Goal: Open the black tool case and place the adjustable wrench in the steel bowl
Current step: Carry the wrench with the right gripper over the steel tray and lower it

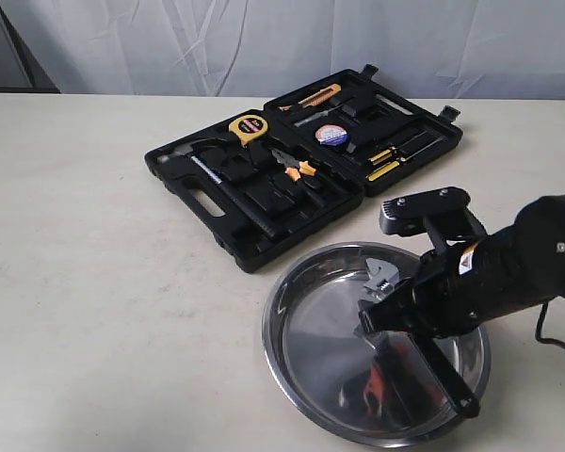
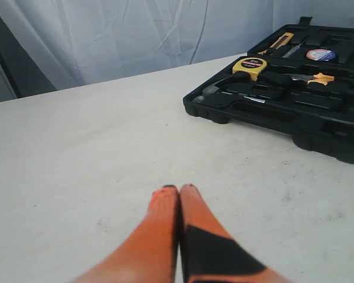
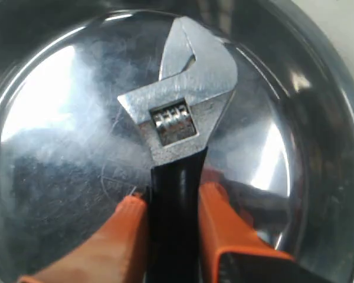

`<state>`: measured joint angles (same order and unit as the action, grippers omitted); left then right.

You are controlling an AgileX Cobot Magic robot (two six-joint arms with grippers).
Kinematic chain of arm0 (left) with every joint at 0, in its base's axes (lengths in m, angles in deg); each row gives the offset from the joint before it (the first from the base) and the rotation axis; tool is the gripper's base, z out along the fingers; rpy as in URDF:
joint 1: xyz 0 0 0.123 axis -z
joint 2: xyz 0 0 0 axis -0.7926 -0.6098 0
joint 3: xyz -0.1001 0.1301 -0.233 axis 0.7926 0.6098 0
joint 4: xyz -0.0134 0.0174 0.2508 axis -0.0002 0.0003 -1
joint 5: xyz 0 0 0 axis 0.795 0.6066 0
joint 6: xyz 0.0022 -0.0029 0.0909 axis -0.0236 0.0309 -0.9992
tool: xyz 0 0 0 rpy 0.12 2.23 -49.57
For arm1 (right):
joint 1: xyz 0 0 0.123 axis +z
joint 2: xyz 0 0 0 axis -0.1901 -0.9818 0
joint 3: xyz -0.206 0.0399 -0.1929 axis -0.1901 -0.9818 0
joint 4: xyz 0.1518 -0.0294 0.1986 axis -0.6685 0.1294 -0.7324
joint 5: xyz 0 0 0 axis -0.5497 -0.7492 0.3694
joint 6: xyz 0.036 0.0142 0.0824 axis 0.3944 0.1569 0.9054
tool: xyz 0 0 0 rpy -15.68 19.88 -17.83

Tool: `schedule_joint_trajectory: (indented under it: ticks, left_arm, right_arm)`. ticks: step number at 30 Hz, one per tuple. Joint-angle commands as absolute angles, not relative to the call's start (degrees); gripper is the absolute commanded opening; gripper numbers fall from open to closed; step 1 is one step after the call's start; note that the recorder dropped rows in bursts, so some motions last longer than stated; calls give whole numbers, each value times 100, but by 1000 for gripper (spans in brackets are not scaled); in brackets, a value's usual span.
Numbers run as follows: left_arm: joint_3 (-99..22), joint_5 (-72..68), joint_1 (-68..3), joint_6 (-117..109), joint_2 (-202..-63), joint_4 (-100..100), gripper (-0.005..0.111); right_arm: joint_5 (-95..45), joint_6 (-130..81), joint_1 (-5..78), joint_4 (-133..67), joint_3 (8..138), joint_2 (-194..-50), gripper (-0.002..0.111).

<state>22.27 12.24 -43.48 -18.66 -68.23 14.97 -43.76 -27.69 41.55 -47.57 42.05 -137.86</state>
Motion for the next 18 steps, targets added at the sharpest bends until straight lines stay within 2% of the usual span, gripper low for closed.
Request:
schedule_joint_trajectory:
  ticks: [1, 6, 18]
  left_arm:
    - [2236, 1147, -4311, -1845, -6797, 1520, 0]
    - [2236, 1147, -4311, -1845, -6797, 1520, 0]
    - [2236, 1147, -4311, -1845, -6797, 1520, 0]
  right_arm:
    - [-3706, -2801, 4141, -4846, 4109, -13709, -1]
    - [-3237, -2801, 4141, -4859, 4109, -13709, -1]
    - [-3176, -2801, 4141, -5260, 4195, -14223, -1]
